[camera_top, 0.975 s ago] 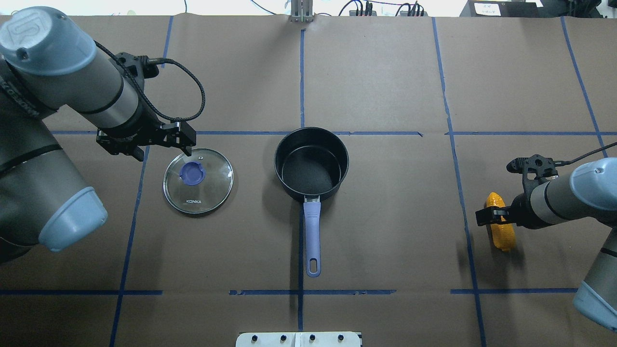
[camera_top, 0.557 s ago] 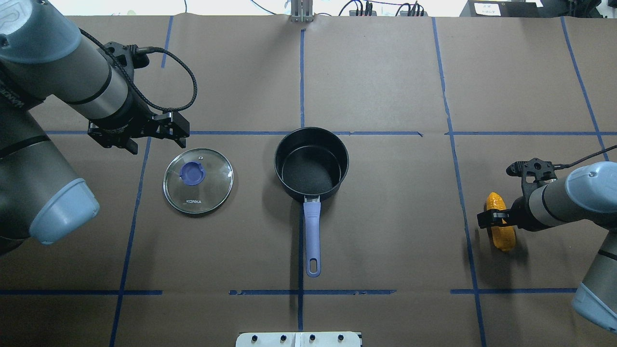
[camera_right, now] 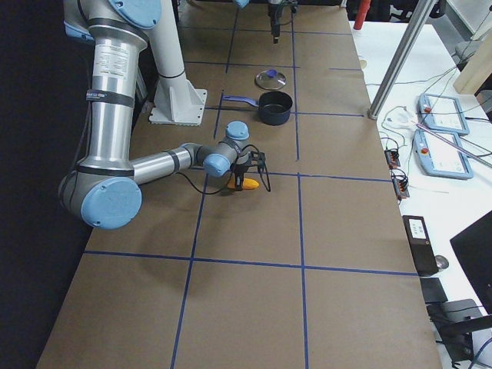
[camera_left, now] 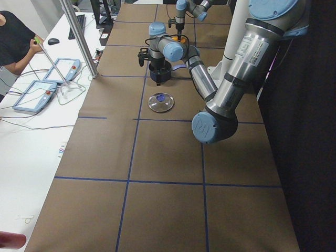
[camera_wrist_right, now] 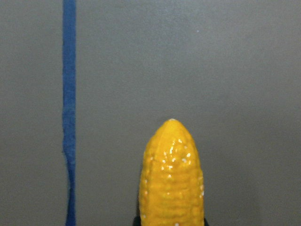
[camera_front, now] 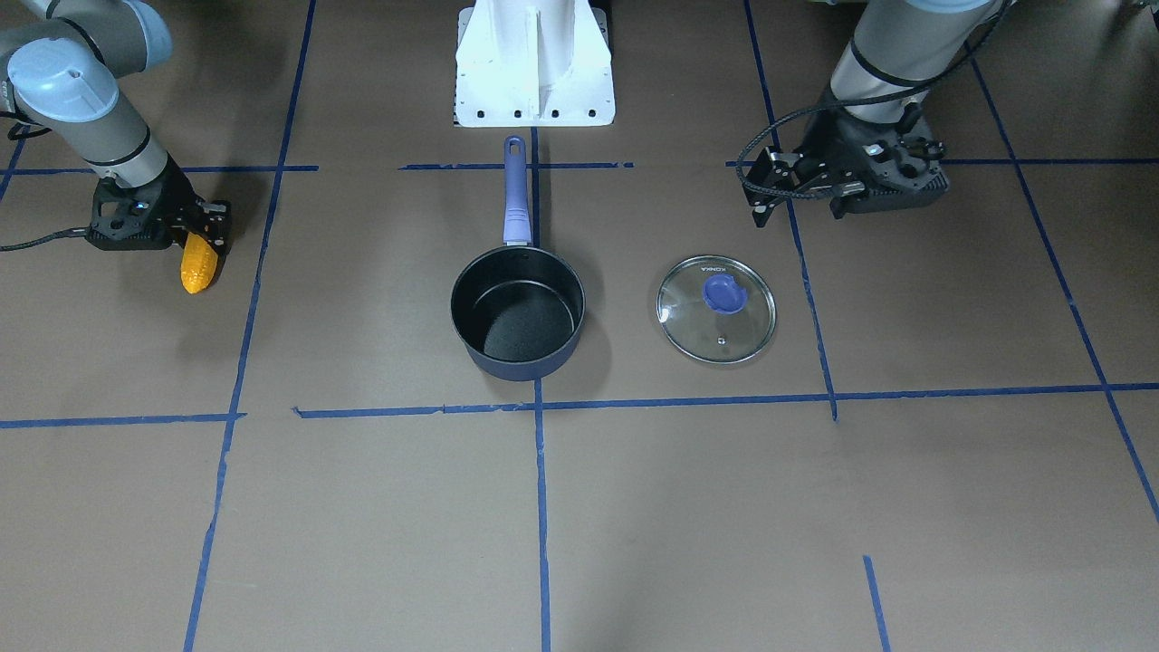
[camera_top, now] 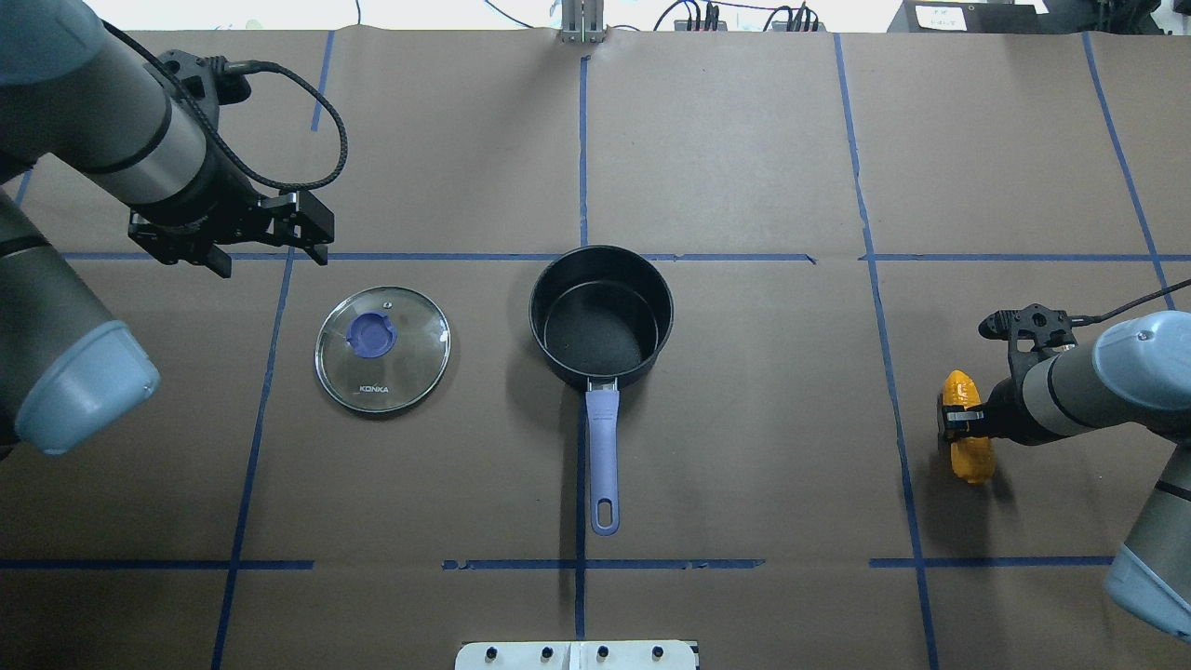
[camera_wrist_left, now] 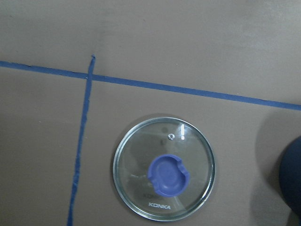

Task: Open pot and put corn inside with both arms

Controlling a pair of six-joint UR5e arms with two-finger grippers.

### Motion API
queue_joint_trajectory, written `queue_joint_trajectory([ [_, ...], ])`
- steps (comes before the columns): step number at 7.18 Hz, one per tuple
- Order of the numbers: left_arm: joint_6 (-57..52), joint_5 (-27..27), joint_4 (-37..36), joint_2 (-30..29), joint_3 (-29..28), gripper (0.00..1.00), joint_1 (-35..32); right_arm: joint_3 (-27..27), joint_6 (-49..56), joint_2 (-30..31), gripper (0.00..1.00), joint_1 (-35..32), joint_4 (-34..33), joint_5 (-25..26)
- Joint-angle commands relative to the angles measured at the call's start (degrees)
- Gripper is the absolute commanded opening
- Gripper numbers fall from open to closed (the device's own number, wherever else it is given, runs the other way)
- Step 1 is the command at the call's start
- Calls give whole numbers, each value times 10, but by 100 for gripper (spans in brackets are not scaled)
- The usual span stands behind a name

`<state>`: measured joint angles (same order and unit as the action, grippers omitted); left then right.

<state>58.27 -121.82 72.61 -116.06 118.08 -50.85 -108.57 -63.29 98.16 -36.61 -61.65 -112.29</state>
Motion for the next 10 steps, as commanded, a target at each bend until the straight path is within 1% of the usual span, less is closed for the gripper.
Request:
queue_joint_trajectory([
  [1,-64,-1,-40,1,10,100,-36,-38,1,-2,2,-27,-13,-7],
  [2,-113,-1,-62,7,14,100,-62,-71,2,-13,1,-39,-73,-7],
  [3,-177,-3,-101,10,20,100,-90,-91,2,-65,2,-46,-144,-7],
  [4,-237,-20,-114,28,19,100,-111,-98,1,-118,2,-44,-193,-6],
  [5,-294,-28,-108,63,18,100,-131,-95,-3,-196,2,-43,-267,-6],
  [6,-328,-28,-107,81,15,100,-147,-92,-4,-285,2,-41,-362,-5],
  [7,-357,-32,-100,111,12,100,-151,-83,-6,-363,2,-32,-443,0],
  [8,-375,-60,-55,140,-5,100,-172,-59,-39,-407,2,-21,-453,0],
  [9,-420,-84,1,169,-39,100,-197,-22,-67,-451,2,-8,-452,5],
  [10,-464,-84,34,177,-76,100,-222,28,-81,-495,2,2,-451,14],
])
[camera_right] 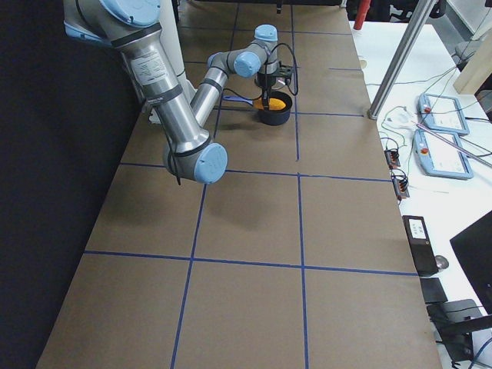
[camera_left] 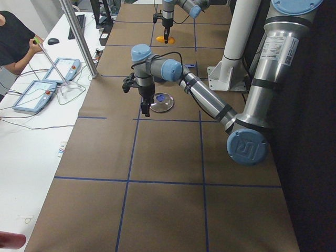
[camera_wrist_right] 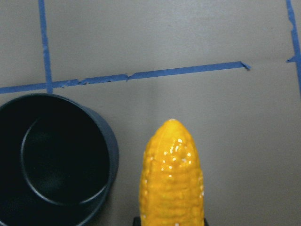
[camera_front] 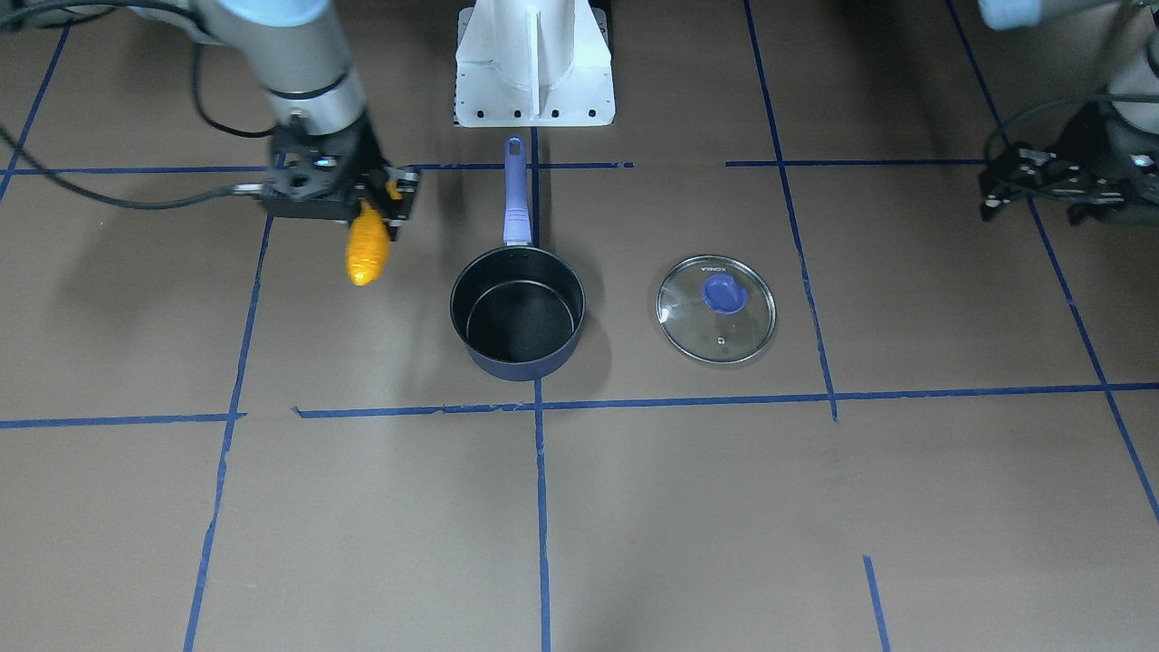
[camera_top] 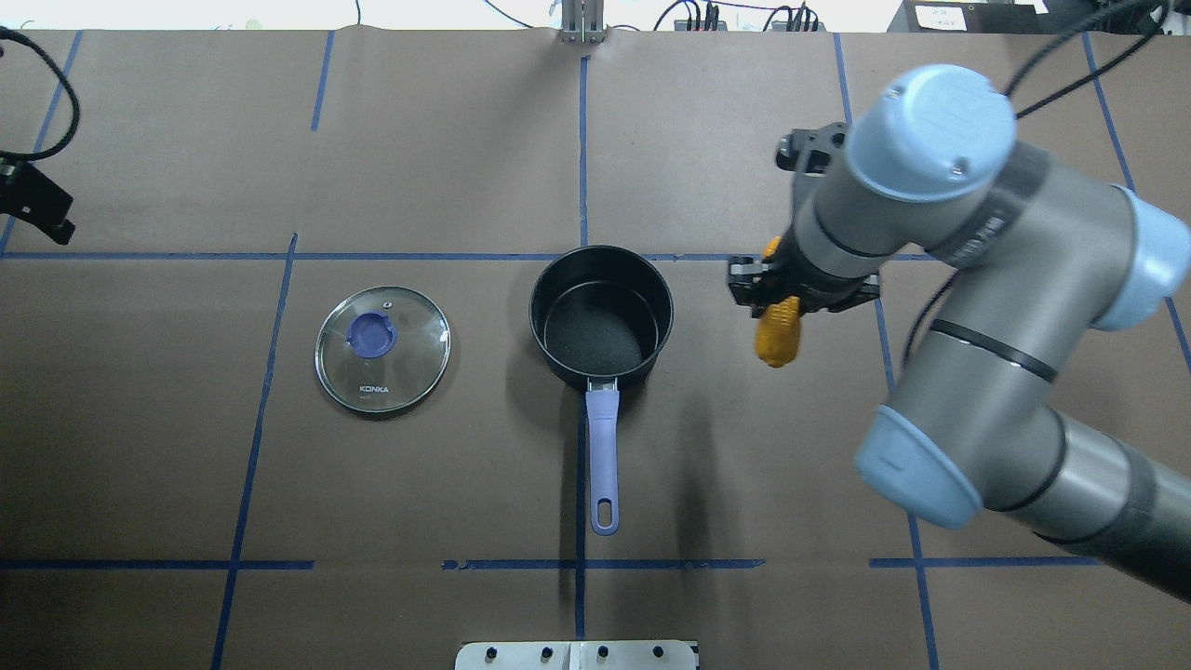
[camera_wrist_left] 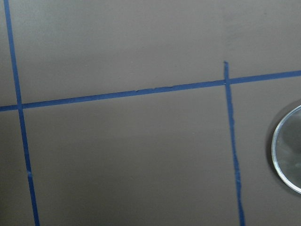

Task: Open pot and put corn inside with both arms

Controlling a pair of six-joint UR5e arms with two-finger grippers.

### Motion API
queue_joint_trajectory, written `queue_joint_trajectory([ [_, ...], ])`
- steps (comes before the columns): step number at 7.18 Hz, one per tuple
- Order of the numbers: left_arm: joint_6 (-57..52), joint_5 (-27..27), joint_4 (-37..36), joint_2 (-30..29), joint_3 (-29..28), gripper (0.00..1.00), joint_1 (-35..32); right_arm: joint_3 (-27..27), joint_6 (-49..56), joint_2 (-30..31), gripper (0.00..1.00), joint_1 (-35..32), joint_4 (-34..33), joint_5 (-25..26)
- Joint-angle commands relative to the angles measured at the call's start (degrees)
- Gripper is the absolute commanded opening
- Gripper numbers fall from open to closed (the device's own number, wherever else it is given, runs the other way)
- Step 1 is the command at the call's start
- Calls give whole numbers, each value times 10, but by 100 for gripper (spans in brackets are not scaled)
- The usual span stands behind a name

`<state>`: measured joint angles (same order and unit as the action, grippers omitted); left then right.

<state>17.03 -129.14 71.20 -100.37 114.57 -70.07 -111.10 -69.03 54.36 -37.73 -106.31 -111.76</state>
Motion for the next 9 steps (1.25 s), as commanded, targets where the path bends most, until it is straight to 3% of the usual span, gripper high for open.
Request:
queue_joint_trajectory([
  [1,-97,-11,53,22,-71,100,-52,100,-36,-92,3,20,-3,18],
  [3,-164,-12,54,46,-84,100,-91,147,-57,-108,3,28,56,19],
  [5,-191,-13,54,54,-84,100,-116,171,-65,-128,4,42,56,34],
  [6,-209,-12,54,59,-85,100,-118,178,-65,-131,13,44,57,37],
  [8,-226,-12,54,62,-85,100,-130,182,-66,-136,97,44,64,37],
  [9,-227,-12,54,63,-85,100,-134,181,-71,-136,99,44,66,36],
])
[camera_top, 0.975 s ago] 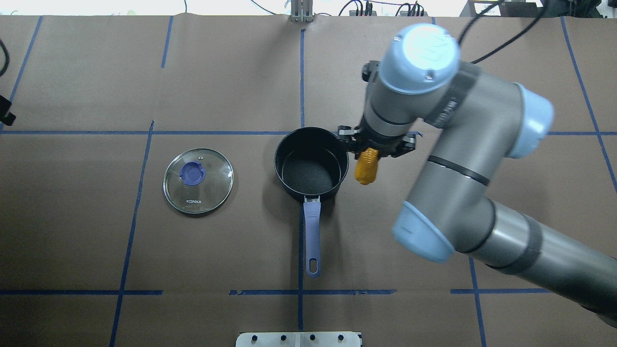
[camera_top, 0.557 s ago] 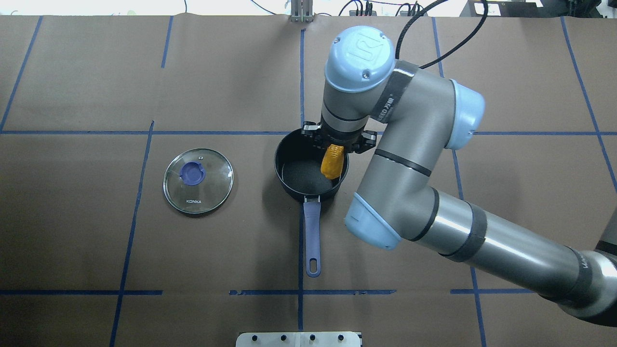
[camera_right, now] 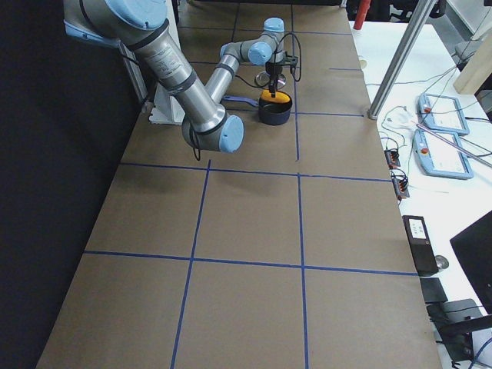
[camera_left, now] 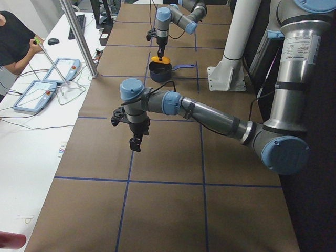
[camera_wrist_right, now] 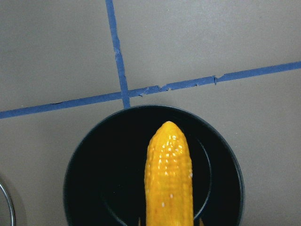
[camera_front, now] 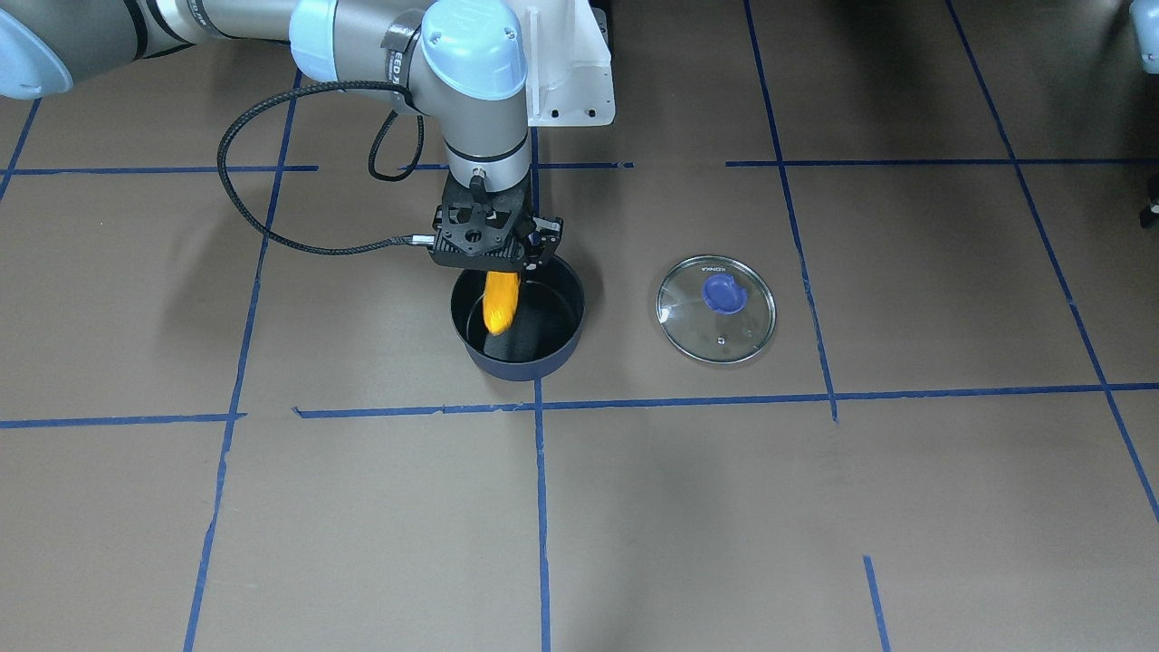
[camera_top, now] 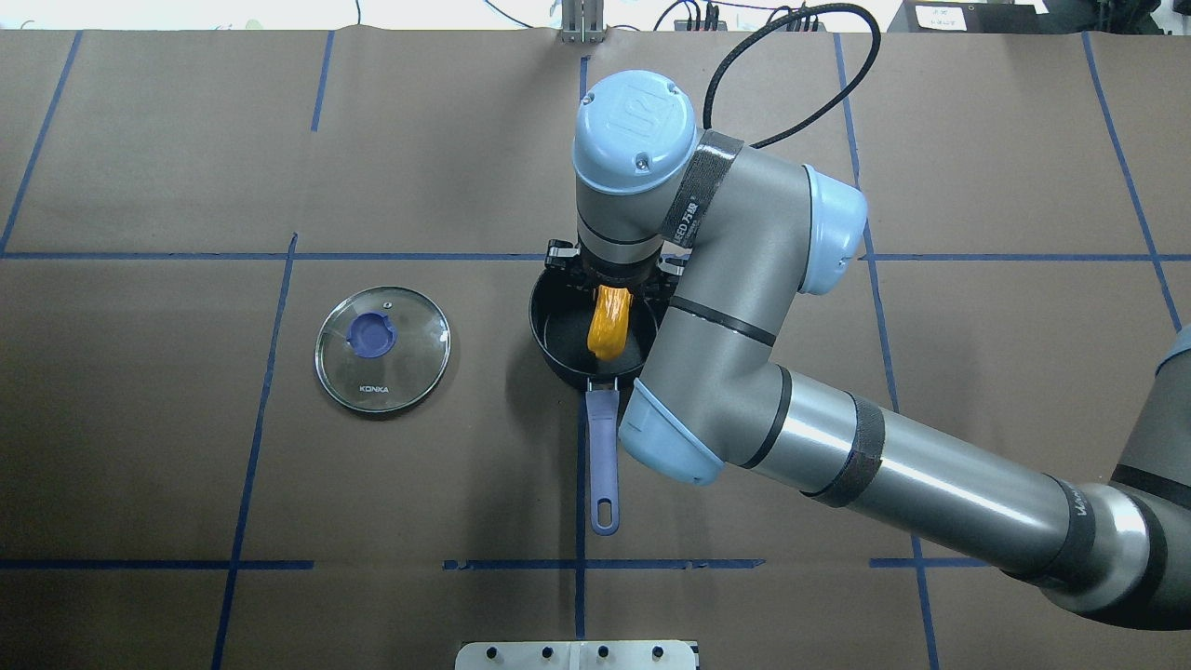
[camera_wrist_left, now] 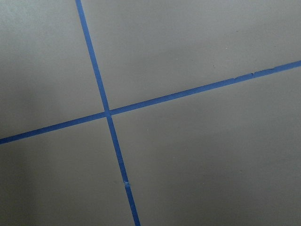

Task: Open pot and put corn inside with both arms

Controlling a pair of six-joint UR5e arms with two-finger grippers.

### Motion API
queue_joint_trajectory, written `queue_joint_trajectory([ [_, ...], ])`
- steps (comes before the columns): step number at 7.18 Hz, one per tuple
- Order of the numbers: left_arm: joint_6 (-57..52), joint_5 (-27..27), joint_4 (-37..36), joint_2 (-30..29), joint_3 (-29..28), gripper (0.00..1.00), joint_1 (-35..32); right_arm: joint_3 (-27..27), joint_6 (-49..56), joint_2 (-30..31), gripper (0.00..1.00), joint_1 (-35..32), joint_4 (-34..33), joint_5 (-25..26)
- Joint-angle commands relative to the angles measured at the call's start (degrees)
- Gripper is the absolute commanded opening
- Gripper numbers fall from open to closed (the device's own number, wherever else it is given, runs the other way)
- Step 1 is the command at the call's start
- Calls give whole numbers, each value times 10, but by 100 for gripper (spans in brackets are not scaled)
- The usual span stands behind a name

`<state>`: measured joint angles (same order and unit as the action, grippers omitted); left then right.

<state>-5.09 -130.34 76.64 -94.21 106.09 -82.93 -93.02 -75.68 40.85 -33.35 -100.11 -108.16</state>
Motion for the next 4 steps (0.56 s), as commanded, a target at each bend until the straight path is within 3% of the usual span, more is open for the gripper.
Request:
queue_joint_trajectory([
  [1,-6,0,0,2,0,100,-6,0,-7,-1,99,0,4,0],
  [4,-7,-1,-1,17,-17,100,-19,-36,10,11,99,-25,0,-11],
])
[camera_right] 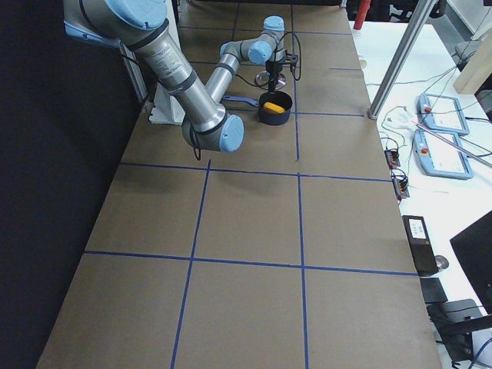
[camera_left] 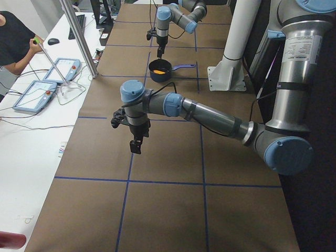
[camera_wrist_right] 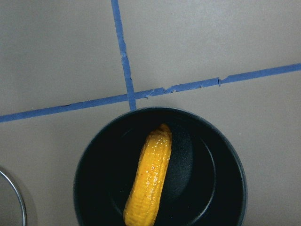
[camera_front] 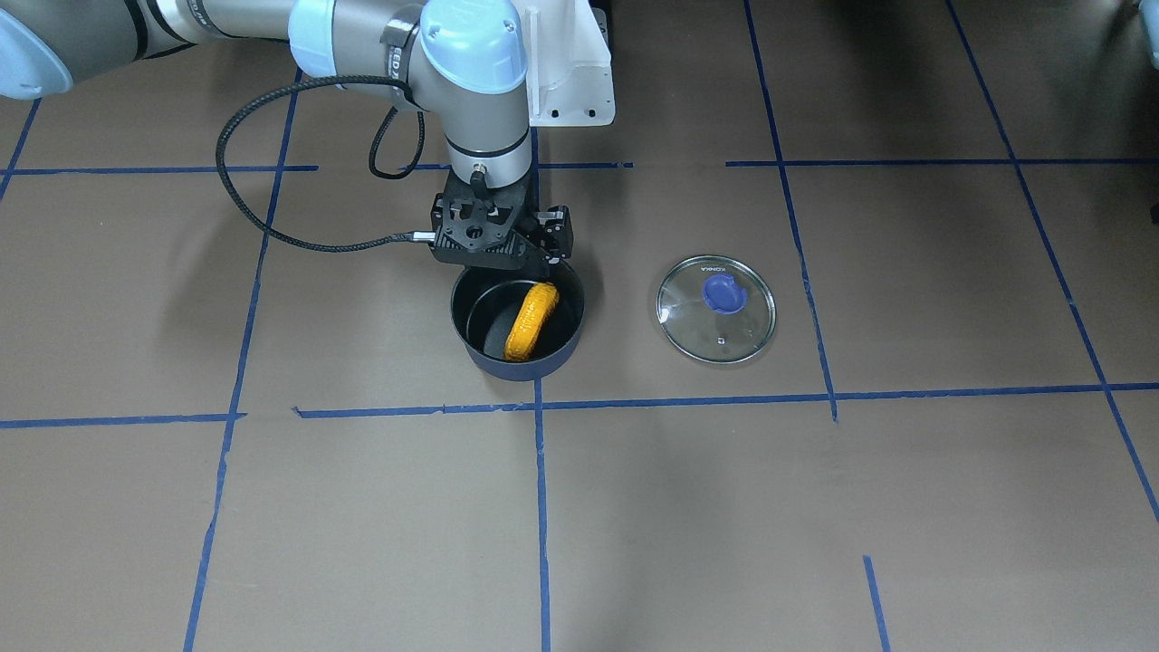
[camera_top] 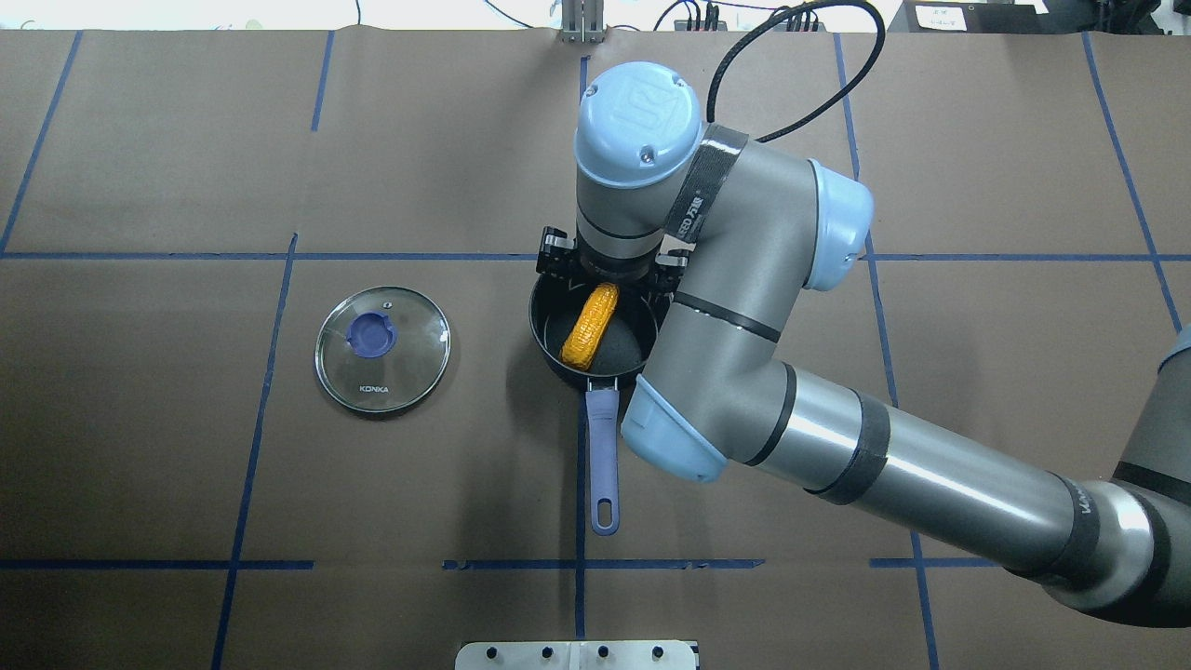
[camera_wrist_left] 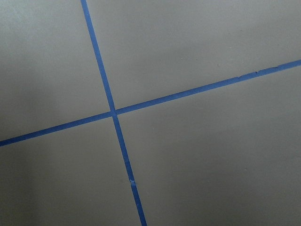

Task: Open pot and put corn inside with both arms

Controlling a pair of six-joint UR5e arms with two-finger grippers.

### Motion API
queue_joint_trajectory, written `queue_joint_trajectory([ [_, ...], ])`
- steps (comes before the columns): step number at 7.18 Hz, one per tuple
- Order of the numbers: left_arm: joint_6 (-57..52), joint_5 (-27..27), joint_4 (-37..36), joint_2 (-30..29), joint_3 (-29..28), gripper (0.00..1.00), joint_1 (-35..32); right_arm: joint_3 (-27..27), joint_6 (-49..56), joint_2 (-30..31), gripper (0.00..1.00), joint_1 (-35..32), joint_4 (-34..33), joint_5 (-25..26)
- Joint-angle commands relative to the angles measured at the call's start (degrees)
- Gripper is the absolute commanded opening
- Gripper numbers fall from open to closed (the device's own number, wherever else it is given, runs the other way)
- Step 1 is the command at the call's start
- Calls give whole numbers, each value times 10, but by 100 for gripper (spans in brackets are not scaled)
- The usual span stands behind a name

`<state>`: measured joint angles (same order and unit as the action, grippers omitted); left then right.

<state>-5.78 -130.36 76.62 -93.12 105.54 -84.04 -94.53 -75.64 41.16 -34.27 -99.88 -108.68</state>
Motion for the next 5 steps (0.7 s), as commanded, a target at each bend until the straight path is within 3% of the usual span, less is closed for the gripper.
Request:
queue_joint_trajectory([
  [1,1,-15,-2,7,-34,100,-23,-51,47,36,99,-38,-2,-20],
  [2,0,-56,1,8,-78,100,-43,-84,99,83,99,-70,-1,-40],
  [5,3,-57,67,70,-101,100,-60,-141,277,199,99,-185,2,-114],
])
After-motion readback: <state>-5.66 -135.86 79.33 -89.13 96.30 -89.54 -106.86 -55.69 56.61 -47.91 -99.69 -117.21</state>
